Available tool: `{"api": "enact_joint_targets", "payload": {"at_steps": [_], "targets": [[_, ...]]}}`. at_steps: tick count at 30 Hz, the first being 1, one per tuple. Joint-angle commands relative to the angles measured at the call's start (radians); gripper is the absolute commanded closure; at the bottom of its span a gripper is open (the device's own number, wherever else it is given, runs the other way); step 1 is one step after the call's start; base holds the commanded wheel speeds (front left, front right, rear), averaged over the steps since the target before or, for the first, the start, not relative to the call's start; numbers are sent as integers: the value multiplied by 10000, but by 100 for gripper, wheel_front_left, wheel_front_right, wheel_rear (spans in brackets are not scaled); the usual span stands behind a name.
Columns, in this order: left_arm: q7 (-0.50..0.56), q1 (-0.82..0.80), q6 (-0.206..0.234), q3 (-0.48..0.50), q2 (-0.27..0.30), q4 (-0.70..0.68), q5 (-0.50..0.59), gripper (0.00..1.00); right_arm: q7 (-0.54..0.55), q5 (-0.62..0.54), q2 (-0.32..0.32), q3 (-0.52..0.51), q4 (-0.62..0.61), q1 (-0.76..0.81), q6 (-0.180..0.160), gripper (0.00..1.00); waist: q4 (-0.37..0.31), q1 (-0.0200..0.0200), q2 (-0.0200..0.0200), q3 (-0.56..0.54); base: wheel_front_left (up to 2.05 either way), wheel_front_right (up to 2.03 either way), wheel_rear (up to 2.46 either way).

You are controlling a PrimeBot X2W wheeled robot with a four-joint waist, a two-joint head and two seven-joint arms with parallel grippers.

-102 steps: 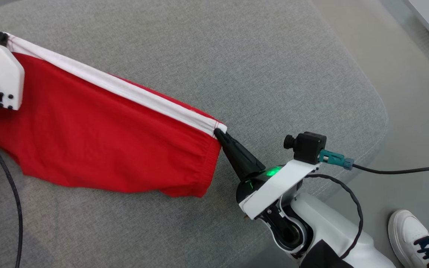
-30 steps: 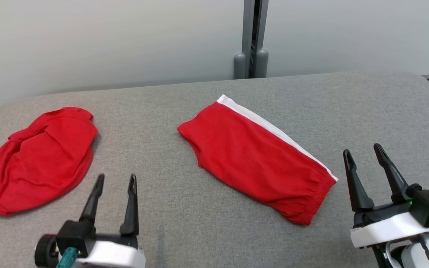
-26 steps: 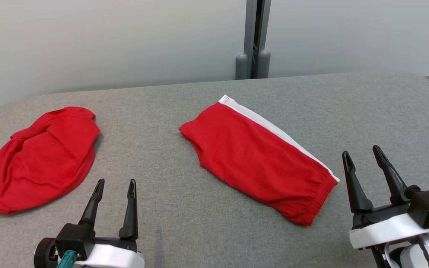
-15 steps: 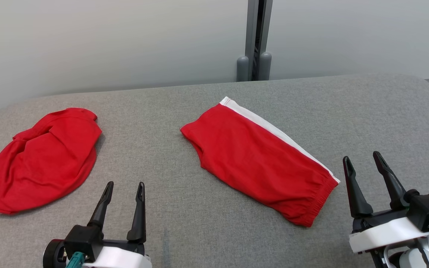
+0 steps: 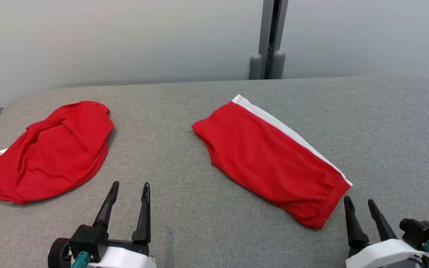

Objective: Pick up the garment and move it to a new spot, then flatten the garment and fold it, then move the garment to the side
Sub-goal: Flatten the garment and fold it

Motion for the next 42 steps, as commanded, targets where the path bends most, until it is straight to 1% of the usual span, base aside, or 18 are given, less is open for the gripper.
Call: {"api": "enact_joint_targets", "payload": {"at_steps": [1, 7, 10, 11, 12, 13, 14, 15, 18, 23, 24, 25, 27, 30, 33, 37, 42], "targets": [[-28, -100, -43, 13, 37, 15, 56, 0, -19, 282, 10, 13, 256, -187, 1, 0, 118, 1, -1, 83, 0, 0, 0], [-28, -179, -91, -55, 36, 71, 211, 0, -17, 2055, 137, 244, 1650, -791, 1, 0, 515, 1, -1, 232, 0, 0, 0], [-28, -240, -118, -124, 35, 82, 238, 0, -19, 2835, 148, 548, 2231, -1089, 1, 0, 708, 1, -1, 307, 0, 0, 0], [-28, -284, -101, -164, 36, 73, 261, 0, -19, 3387, 149, 757, 2687, -1239, 1, 0, 825, 1, -1, 341, 0, 0, 0], [-28, -299, -71, -166, 36, 61, 263, 0, -19, 3663, 156, 905, 2942, -1313, 1, 0, 877, 1, -1, 353, 0, 0, 0], [-28, -299, -71, -166, 36, 61, 263, 0, -19, 3663, 156, 905, 2942, -1313, 1, 0, 877, 1, -1, 353, 0, 0, 0], [-28, -309, -43, -168, 36, 50, 249, 0, -18, 3945, 160, 1060, 3176, -1390, 1, 0, 920, 1, -1, 361, 0, 0, 0], [-28, -314, -27, -163, 35, 44, 237, 0, 65, 4540, 163, 1362, 3621, -1522, 1, 0, 985, 1, -1, 375, 0, 0, 0], [-28, -307, -24, -157, 36, 32, 234, 0, 77, 5352, 216, 1711, 3972, -1689, 1, 0, 1048, 1, -1, 410, 0, 0, 0], [-28, -316, -23, -120, 36, -10, 238, 0, 142, 6493, 269, 2272, 4113, -2032, 12, 0, 1062, 1, -1, 502, 0, 0, 0], [-28, -334, -23, -121, 34, -6, 243, 0, 176, 6677, 252, 2379, 4125, -2111, 12, 13, 1056, 1, -1, 523, 0, 0, 0], [-28, -348, -21, -121, 36, -2, 246, 0, 180, 6813, 218, 2508, 4119, -2180, 12, 53, 1049, 1, -1, 537, 0, 0, 0], [-28, -363, -8, -127, 36, 5, 249, 0, 160, 7003, 114, 2775, 4111, -2286, 13, 100, 1030, 1, -1, 557, 0, 0, 0], [-28, -382, 10, -176, 36, 32, 230, 0, 97, 7252, -34, 3039, 4052, -2363, 12, 100, 1004, 1, -1, 568, 0, 0, 0], [-28, -445, 43, -209, 36, 44, 148, 0, 32, 7349, -312, 3202, 4015, -2389, 10, 100, 986, 1, -1, 552, 0, 0, 0], [-28, -435, 95, -244, 36, 40, 92, 0, -2, 7289, -641, 3252, 3969, -2413, 8, 100, 960, 1, -1, 517, 0, 0, 0], [-28, -355, 142, -310, 36, 2, 4, 0, -12, 6898, -1070, 3238, 3749, -2491, 1, 100, 893, 1, -1, 519, 0, 0, 0]]}}
